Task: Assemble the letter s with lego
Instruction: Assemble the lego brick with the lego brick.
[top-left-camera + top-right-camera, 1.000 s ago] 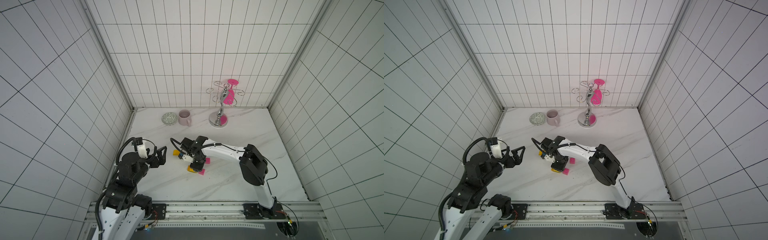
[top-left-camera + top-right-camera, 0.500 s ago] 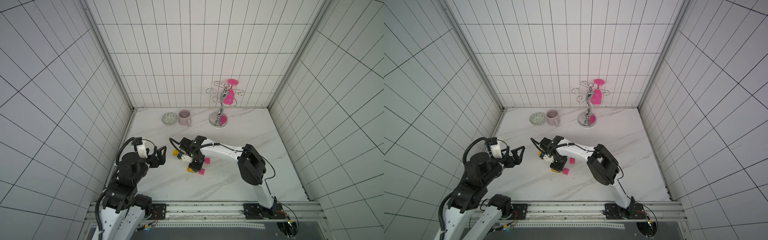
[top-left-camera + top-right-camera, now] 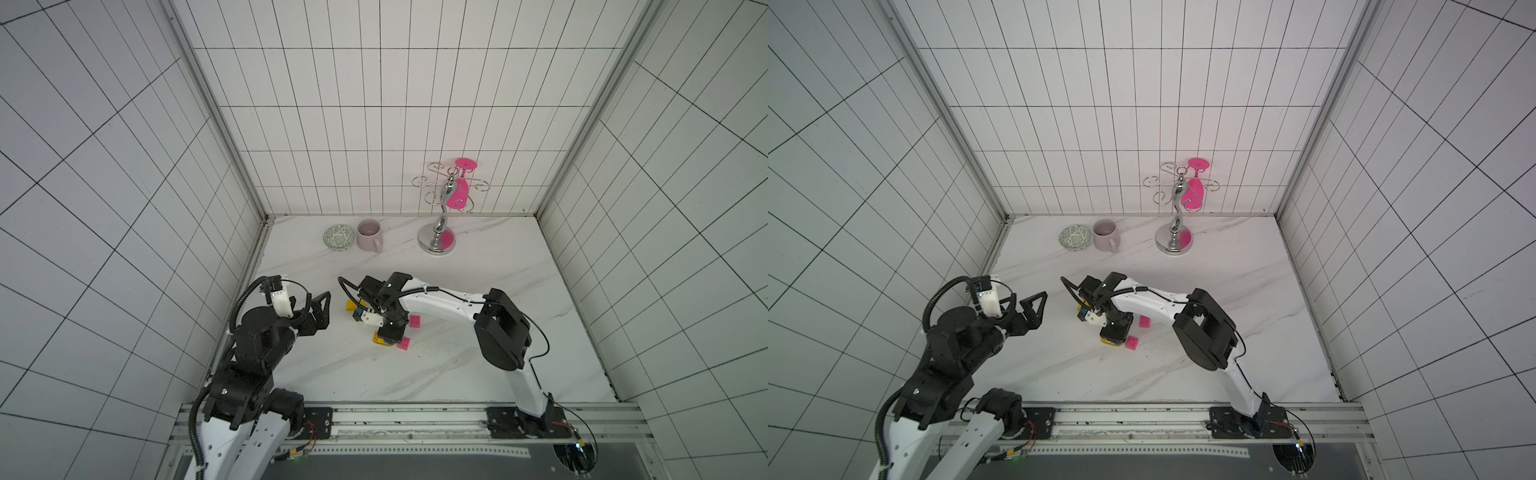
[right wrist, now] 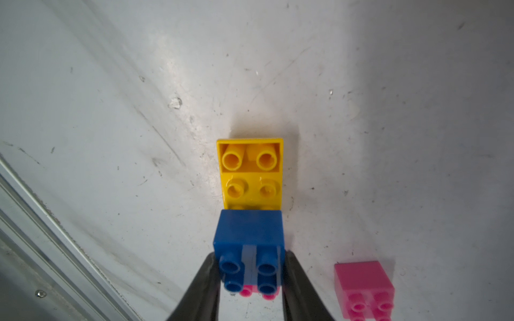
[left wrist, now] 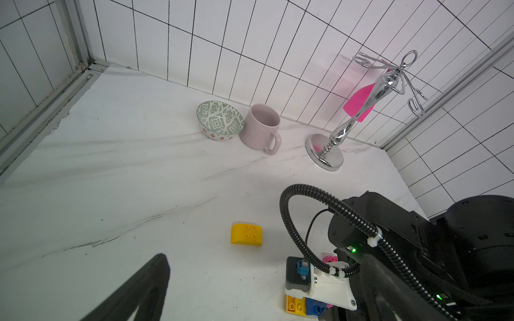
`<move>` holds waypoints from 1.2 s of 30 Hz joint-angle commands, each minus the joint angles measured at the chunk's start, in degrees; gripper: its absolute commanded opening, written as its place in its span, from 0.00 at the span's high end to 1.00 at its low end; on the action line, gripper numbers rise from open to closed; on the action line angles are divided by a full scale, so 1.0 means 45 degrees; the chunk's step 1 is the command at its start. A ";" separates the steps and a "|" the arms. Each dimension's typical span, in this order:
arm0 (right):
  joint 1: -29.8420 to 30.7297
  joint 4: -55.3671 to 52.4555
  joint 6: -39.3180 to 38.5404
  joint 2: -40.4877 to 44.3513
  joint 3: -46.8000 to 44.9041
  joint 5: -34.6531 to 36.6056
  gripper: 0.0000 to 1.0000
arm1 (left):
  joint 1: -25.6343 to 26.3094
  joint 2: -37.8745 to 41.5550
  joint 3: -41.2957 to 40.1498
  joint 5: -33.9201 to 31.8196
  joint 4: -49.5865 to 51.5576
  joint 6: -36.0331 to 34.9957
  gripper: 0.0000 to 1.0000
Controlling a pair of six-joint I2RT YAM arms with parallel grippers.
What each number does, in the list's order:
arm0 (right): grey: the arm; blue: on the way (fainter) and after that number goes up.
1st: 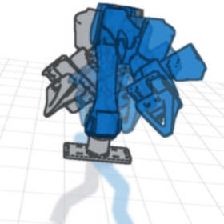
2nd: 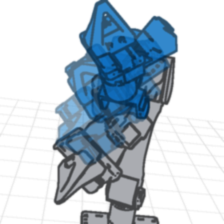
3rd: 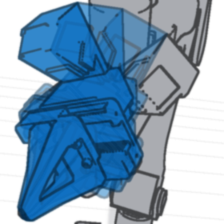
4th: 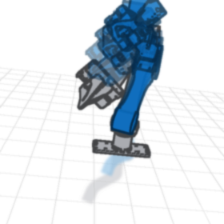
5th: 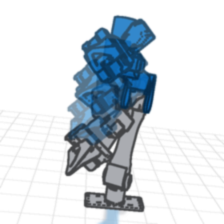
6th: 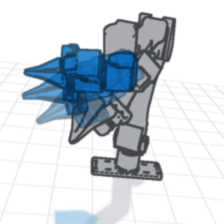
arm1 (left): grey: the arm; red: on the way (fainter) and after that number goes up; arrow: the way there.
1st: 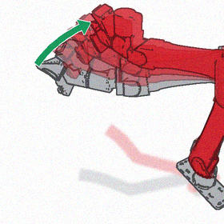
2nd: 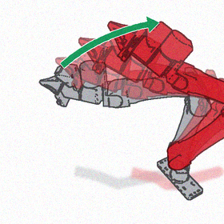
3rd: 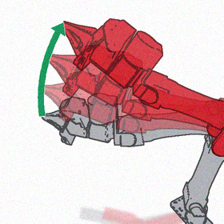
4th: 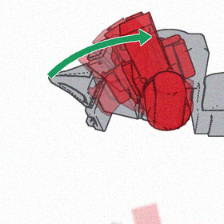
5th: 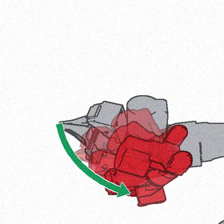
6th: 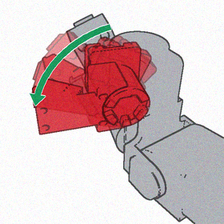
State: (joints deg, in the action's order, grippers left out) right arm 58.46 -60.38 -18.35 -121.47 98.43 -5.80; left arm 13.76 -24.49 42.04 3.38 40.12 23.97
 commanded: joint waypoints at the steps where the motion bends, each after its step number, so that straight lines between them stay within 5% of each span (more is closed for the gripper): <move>1: 0.0307 -0.0341 -0.0622 -0.0415 -0.0419 -0.0009 0.64 | -0.0049 0.0130 -0.0026 -0.0238 -0.0048 -0.0091 0.01; 22: 0.0828 -0.1396 -0.0323 -0.1942 0.1242 0.0378 0.63 | -0.0038 0.0206 -0.0022 -0.0463 0.0015 -0.0088 0.01; 36: 0.0539 -0.1477 0.0661 -0.0081 0.2123 0.0451 0.34 | -0.0048 0.0247 0.0015 -0.0658 0.0060 -0.0032 0.01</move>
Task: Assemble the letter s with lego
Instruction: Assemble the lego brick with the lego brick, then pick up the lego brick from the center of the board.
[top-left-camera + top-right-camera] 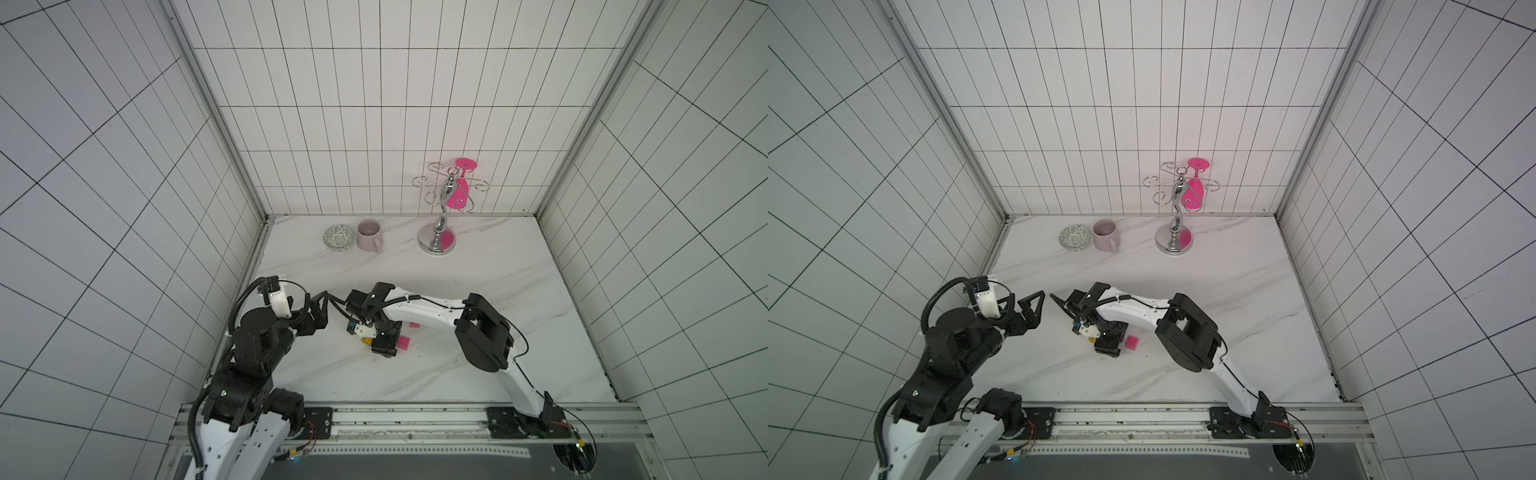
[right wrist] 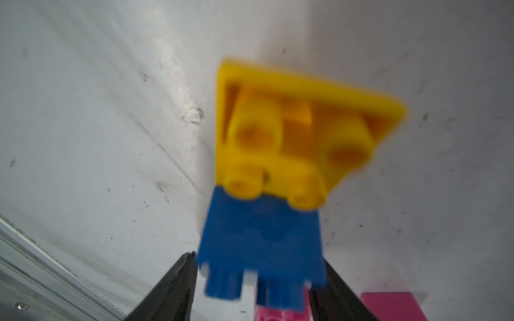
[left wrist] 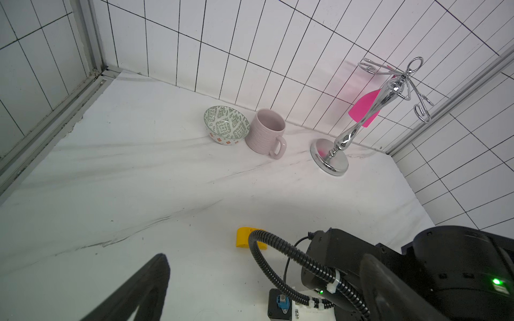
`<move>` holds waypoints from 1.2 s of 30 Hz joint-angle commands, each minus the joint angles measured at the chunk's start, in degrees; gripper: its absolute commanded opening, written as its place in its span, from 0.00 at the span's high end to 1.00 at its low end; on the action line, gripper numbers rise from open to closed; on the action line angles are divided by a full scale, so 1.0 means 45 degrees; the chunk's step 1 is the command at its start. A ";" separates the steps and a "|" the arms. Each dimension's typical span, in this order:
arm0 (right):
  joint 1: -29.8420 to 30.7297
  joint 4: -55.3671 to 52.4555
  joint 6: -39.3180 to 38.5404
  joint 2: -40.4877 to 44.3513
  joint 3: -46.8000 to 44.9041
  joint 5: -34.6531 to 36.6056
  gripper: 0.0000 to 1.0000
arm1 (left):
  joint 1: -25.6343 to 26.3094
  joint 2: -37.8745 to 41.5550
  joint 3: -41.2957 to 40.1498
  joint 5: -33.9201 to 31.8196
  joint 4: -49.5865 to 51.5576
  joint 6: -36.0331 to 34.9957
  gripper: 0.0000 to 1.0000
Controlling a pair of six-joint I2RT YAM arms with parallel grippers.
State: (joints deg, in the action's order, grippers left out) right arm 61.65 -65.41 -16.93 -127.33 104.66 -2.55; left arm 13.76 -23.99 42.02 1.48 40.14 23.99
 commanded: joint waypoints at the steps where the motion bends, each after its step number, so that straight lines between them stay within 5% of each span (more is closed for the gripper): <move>1: -0.0299 -0.0314 0.0527 0.1537 0.0675 -0.0457 0.34 | -0.0049 0.0135 -0.0001 -0.0214 0.0026 -0.0028 0.01; 6: -0.1586 0.1437 0.2693 0.3841 -0.1073 -0.1460 0.34 | -0.0050 -0.0093 0.0057 0.0134 -0.0023 -0.0082 0.01; 9: -0.2915 0.2622 0.5843 0.5246 -0.2663 -0.1609 0.34 | -0.0030 -0.0464 0.0142 0.0919 -0.0182 -0.0212 0.01; 14: -0.3620 0.2333 1.1004 0.6432 -0.4896 -0.0004 0.35 | 0.0146 -0.1472 0.0789 0.0503 0.0598 0.0143 0.01; 17: -0.3333 0.2177 1.2365 0.6393 -0.5402 0.0595 0.35 | 0.0145 -0.2051 0.1120 0.0442 0.1505 0.0548 0.02; 36: -0.3068 0.3299 1.3293 0.3374 -0.4675 0.1210 0.38 | 0.0147 -0.2023 0.0779 0.0889 0.1432 0.0568 0.02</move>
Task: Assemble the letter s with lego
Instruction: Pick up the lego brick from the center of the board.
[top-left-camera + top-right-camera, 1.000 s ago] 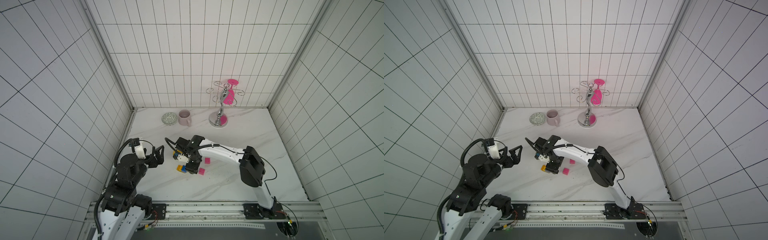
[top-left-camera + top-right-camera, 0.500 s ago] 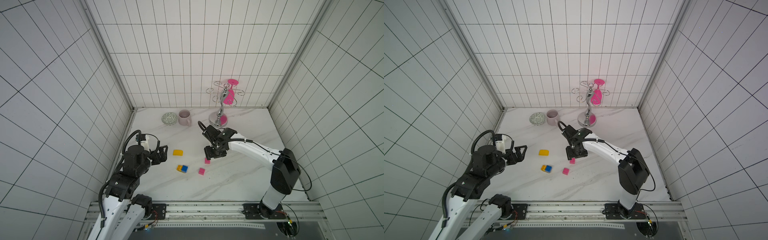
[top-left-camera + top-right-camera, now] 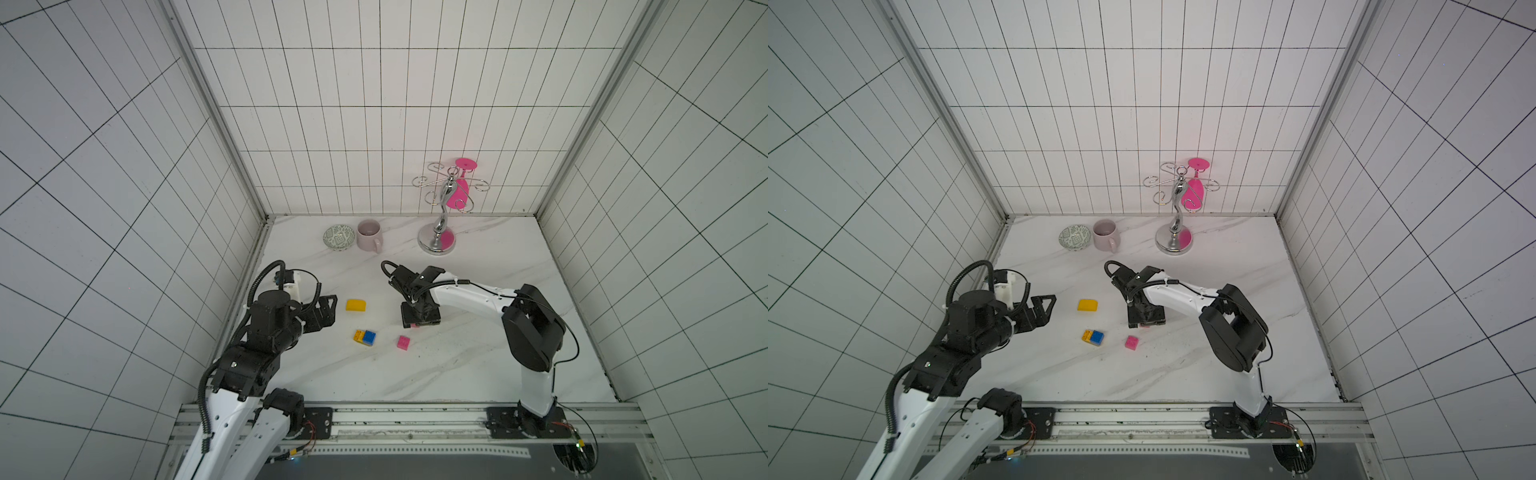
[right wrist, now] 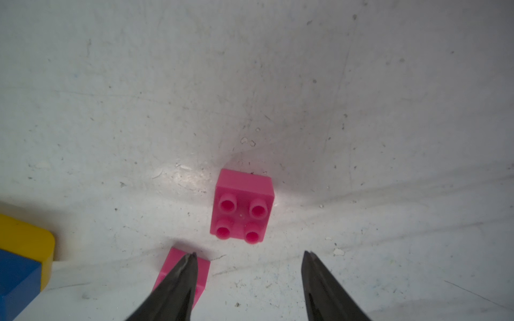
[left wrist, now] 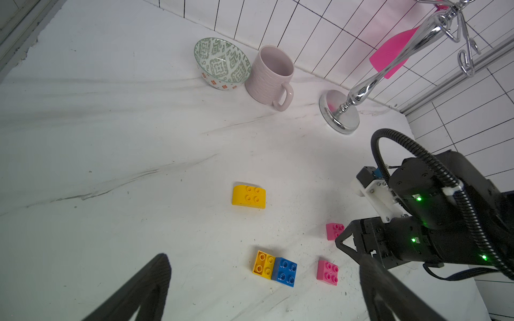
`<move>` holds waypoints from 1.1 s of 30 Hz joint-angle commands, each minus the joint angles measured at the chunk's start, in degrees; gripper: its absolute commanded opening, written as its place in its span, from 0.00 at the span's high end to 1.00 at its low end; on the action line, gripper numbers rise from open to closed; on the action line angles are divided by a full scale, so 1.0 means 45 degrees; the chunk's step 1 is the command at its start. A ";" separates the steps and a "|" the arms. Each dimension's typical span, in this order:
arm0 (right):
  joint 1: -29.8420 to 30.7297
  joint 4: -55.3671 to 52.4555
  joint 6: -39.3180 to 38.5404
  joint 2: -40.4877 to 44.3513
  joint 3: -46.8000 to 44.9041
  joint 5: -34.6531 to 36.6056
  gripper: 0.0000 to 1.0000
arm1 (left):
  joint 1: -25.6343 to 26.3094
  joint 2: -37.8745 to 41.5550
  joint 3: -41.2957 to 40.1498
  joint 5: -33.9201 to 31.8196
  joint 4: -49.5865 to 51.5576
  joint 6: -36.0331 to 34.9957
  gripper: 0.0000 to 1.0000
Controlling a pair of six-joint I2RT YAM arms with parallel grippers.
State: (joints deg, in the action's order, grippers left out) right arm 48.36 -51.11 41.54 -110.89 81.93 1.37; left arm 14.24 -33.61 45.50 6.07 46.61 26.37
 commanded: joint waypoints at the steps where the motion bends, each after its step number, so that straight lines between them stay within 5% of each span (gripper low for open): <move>1: -0.0120 0.0204 0.0291 -0.0336 0.0368 0.0322 0.39 | 0.0049 0.0142 0.0007 -0.0140 -0.0006 0.0038 0.02; 12: -0.0275 0.0474 0.0219 -0.1231 0.1011 0.0146 0.44 | 0.0039 0.0397 -0.0051 -0.0200 -0.0031 0.0002 0.02; 24: -0.0423 0.0015 -0.0686 -0.1311 0.1235 0.0419 0.71 | 0.0039 0.0435 -0.0091 -0.0103 -0.0104 -0.0040 0.02; 28: -0.0044 -0.0358 -0.2622 -0.0808 0.1546 -0.0104 0.71 | 0.0041 0.0534 -0.0100 -0.0060 -0.0123 -0.0042 0.02; 33: 0.1713 -0.2306 -0.7085 -0.0311 0.2320 -0.0808 0.71 | 0.0039 0.0685 -0.0066 0.0395 -0.0179 -0.0107 0.02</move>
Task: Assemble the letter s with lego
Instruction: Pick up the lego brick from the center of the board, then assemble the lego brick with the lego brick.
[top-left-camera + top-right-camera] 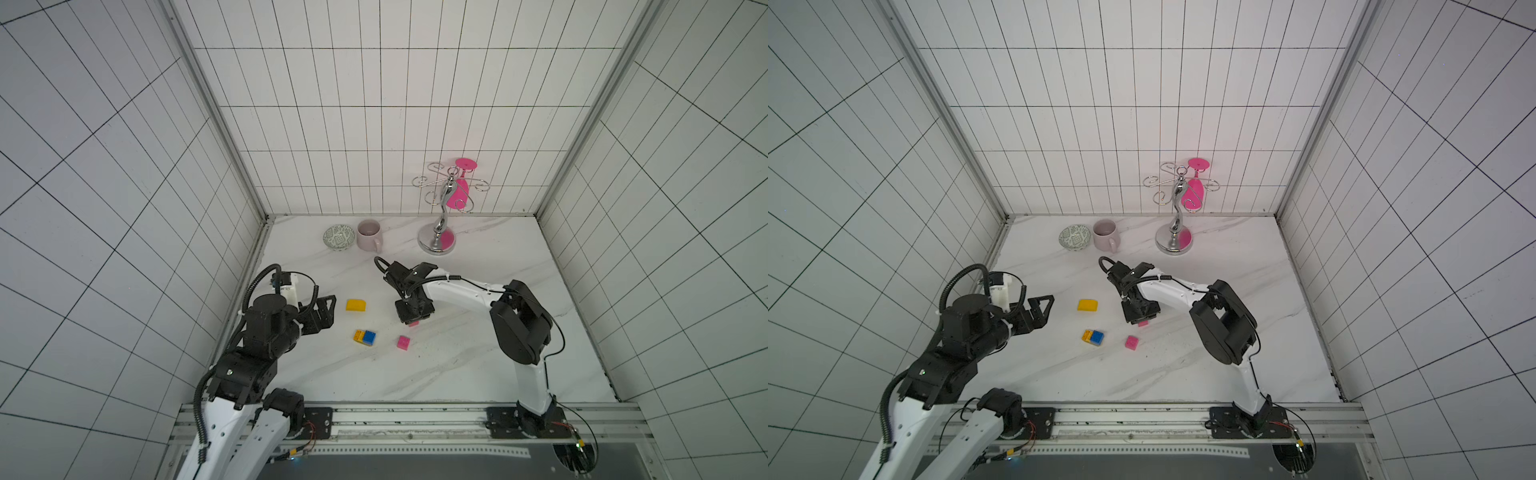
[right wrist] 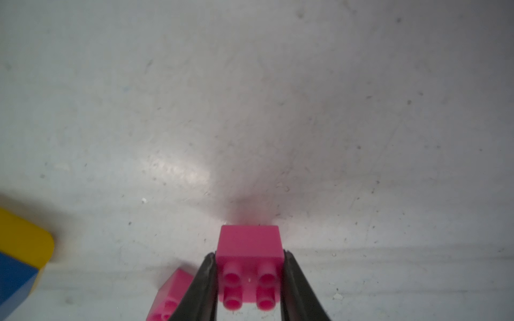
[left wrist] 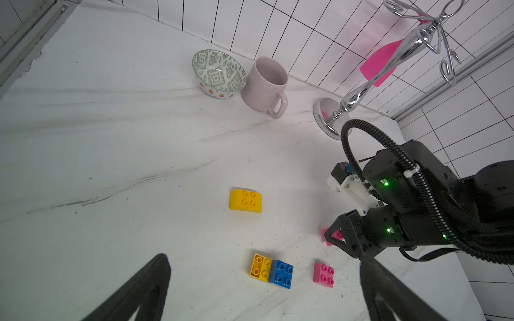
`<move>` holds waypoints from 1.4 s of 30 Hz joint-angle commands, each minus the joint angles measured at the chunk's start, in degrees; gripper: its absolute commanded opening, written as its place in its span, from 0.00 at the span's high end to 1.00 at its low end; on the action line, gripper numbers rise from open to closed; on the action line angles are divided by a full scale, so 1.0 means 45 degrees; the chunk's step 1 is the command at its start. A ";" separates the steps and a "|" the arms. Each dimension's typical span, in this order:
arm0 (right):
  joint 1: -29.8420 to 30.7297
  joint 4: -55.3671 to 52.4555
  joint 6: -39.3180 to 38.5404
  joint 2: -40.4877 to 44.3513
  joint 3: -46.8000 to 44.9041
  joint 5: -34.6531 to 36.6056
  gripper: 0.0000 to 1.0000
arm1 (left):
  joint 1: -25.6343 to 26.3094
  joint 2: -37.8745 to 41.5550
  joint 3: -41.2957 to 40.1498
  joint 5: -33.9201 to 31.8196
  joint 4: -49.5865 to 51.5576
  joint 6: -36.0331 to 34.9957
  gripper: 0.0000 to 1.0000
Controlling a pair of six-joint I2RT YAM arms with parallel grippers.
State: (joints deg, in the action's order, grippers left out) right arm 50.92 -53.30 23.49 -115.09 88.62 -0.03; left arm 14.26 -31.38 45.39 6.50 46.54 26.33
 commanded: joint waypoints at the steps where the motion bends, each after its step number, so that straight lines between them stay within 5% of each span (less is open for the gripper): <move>1: 0.1379 -0.2310 -0.3481 0.0565 0.0875 -0.0568 0.71 | 0.0034 0.0213 -0.0045 0.0395 -0.0204 -0.0108 0.02; 18: 0.2376 -0.2495 -0.6543 0.0607 0.0293 -0.0237 0.71 | 0.0034 0.0698 -0.0222 0.0802 -0.0502 -0.0181 0.01; 42: 0.2263 -0.1763 -0.7573 -0.0340 -0.0016 -0.0305 0.72 | 0.0022 0.1122 -0.0242 0.0450 -0.0464 -0.0089 0.01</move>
State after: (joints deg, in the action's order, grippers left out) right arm 61.49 -60.77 -8.95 -115.55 90.11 -1.91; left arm 14.24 -26.96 44.75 9.54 45.19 26.09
